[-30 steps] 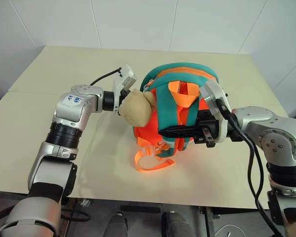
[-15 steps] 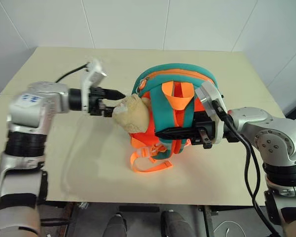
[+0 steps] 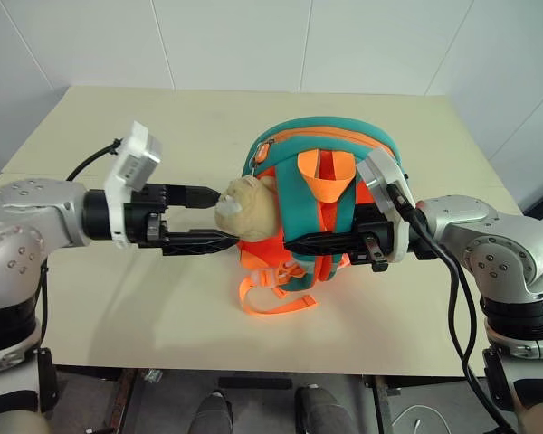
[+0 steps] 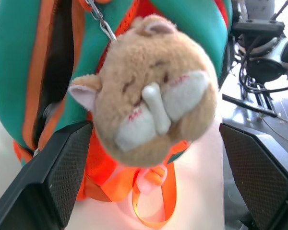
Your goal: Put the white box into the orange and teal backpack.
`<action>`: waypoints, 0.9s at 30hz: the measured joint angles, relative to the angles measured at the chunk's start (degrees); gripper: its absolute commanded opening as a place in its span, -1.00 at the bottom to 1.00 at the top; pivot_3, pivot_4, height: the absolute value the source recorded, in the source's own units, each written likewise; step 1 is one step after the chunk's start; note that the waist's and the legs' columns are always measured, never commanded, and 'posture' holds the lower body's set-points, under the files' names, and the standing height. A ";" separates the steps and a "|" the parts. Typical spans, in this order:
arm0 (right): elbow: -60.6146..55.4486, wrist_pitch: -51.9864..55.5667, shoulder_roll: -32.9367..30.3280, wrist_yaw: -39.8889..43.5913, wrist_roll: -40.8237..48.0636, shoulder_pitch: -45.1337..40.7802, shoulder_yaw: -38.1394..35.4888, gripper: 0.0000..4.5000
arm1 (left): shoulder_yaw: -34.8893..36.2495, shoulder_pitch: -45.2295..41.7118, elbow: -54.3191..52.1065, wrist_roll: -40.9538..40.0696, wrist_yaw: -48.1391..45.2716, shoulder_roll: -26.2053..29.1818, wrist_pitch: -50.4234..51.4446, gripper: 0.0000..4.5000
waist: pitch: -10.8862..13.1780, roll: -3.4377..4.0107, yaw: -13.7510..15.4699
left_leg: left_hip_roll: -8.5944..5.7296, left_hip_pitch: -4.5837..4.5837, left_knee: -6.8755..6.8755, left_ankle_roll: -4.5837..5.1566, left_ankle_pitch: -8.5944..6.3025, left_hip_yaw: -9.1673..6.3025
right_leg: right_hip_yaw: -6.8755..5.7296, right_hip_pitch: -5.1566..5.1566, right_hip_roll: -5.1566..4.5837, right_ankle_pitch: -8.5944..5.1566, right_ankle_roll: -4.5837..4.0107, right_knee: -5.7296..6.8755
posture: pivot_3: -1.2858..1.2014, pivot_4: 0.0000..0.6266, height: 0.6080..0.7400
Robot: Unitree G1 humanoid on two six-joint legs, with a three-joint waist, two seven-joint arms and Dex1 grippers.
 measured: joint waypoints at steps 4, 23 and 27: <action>0.21 -0.97 0.04 0.41 -0.64 0.02 0.12 -1.00 | -2.28 -0.44 0.00 0.04 6.89 -5.89 -0.41 0.73 | 0.00 -0.01 0.06 | 0.00 -0.02 0.02 0.00 0.00 0.00 | 0.01 0.01 0.00 0.02 0.02 -0.02 | 0.03 -0.52 1.00; -3.40 -5.61 2.81 -2.03 1.36 8.76 -2.68 -1.00 | 0.59 -5.77 8.56 -5.66 12.77 0.05 5.82 -0.60 | 0.00 -0.01 -0.20 | -0.01 0.00 -0.05 -0.01 0.00 0.00 | 0.03 -0.01 0.01 0.02 0.02 -0.05 | 0.03 -0.52 1.00; -4.98 -5.46 3.11 -3.79 2.46 9.95 -2.66 -1.00 | 0.44 -5.15 12.30 -4.49 10.72 4.29 4.57 -0.60 | 0.00 0.00 -0.22 | -0.01 0.00 -0.05 -0.01 0.00 0.01 | 0.03 -0.02 0.01 0.02 0.02 -0.05 | 0.03 -0.52 1.00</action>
